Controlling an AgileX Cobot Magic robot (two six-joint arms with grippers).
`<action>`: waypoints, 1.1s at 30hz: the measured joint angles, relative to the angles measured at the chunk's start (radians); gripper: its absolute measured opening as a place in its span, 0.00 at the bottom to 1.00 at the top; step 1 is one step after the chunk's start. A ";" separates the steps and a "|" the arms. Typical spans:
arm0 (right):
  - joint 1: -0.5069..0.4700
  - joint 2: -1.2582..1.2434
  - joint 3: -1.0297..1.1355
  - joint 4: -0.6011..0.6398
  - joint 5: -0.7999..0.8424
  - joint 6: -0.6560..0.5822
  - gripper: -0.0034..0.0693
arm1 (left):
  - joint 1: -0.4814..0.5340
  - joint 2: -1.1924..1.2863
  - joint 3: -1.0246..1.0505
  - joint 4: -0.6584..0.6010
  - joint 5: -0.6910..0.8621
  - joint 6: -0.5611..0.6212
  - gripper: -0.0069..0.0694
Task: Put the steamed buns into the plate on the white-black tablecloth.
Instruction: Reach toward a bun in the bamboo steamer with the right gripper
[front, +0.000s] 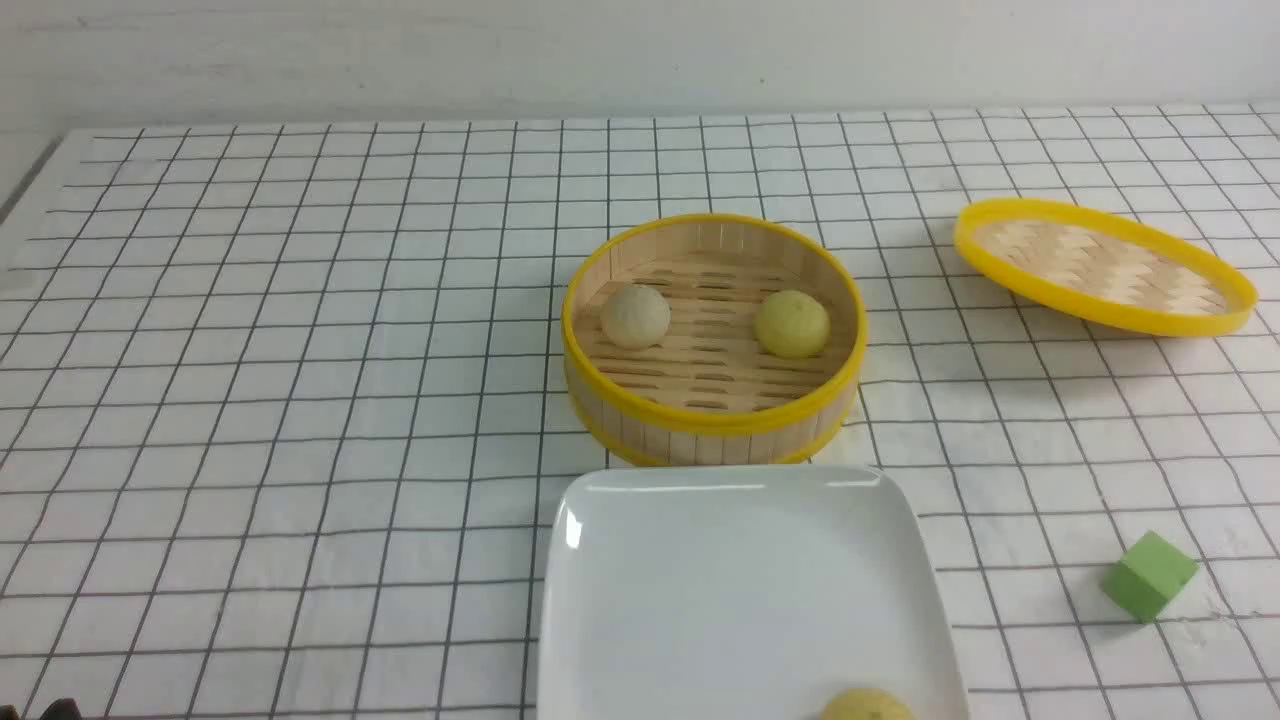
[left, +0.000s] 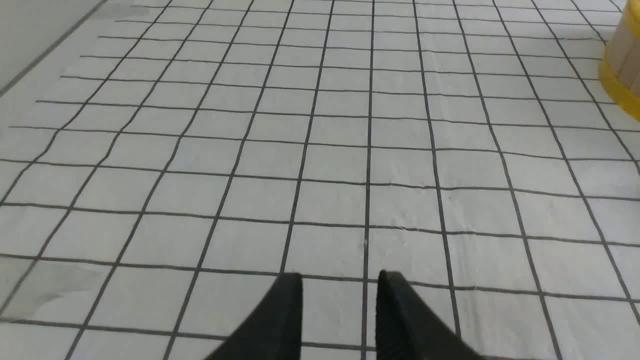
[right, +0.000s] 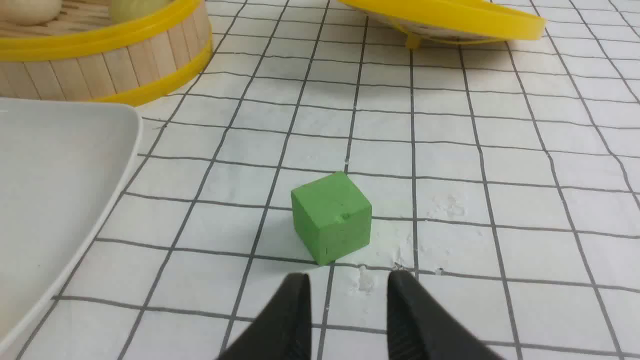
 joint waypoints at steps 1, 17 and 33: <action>0.000 0.000 0.000 0.000 0.000 0.000 0.38 | 0.000 0.000 0.000 0.000 0.000 0.000 0.41; 0.000 0.000 0.000 0.000 0.000 0.000 0.38 | 0.000 0.000 0.000 0.000 0.000 0.000 0.41; 0.000 0.000 0.000 -0.069 0.001 -0.004 0.38 | 0.000 0.000 0.000 0.007 0.000 0.000 0.41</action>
